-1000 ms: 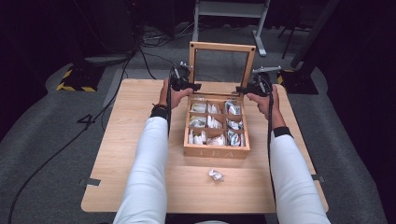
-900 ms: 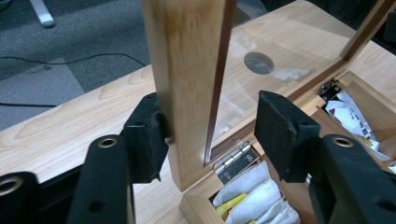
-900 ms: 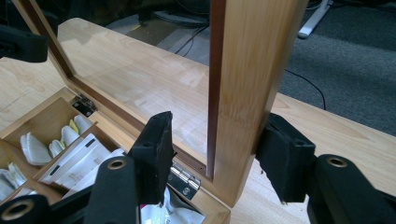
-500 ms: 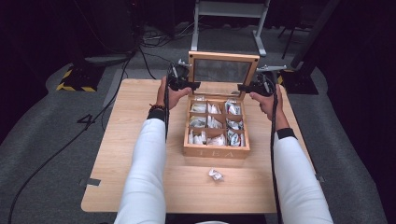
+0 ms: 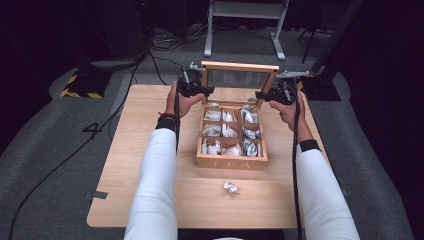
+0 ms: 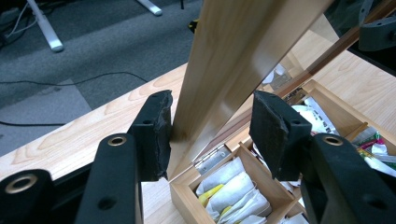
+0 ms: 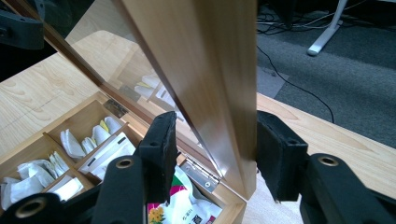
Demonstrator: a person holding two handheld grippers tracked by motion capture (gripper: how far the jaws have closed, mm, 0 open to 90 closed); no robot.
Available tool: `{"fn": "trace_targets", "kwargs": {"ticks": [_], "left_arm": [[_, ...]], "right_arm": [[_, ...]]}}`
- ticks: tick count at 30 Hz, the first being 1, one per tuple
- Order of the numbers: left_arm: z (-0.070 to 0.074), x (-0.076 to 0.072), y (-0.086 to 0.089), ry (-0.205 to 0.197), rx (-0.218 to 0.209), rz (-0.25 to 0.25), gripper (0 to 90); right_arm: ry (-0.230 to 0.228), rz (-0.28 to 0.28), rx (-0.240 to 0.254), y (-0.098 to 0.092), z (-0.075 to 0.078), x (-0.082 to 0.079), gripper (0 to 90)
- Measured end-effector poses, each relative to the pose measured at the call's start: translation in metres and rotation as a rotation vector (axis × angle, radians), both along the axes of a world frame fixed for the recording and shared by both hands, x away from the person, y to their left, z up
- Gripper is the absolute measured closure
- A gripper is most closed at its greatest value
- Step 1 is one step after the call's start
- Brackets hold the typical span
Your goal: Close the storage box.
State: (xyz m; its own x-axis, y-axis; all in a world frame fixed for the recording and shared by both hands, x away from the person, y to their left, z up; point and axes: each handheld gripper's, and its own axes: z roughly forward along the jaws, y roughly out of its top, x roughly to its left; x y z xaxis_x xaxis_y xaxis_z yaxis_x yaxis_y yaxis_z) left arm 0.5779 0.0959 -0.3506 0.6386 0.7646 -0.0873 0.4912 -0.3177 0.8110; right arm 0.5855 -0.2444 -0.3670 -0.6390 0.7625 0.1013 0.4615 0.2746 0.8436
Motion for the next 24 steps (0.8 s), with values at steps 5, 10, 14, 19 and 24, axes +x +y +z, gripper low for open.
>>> {"fn": "trace_targets", "kwargs": {"ticks": [5, 10, 14, 19, 24], "left_arm": [[0.005, -0.004, 0.003, -0.013, -0.002, -0.021, 51.0], [0.010, -0.011, 0.007, -0.028, 0.001, -0.038, 52.5], [0.015, -0.017, 0.008, -0.045, 0.005, -0.048, 54.0], [0.025, -0.025, 0.009, -0.067, 0.018, -0.054, 55.1], [0.033, -0.032, 0.012, -0.085, 0.012, -0.068, 55.8]], "right_arm": [[-0.006, 0.003, -0.003, -0.002, 0.002, -0.004, 52.6], [-0.016, 0.009, 0.002, -0.003, 0.004, -0.008, 52.9], [-0.021, 0.012, -0.017, -0.004, 0.008, -0.013, 54.1], [-0.038, 0.014, -0.009, -0.007, 0.016, -0.021, 54.9], [-0.055, 0.020, -0.001, -0.008, 0.024, -0.028, 55.5]]}}
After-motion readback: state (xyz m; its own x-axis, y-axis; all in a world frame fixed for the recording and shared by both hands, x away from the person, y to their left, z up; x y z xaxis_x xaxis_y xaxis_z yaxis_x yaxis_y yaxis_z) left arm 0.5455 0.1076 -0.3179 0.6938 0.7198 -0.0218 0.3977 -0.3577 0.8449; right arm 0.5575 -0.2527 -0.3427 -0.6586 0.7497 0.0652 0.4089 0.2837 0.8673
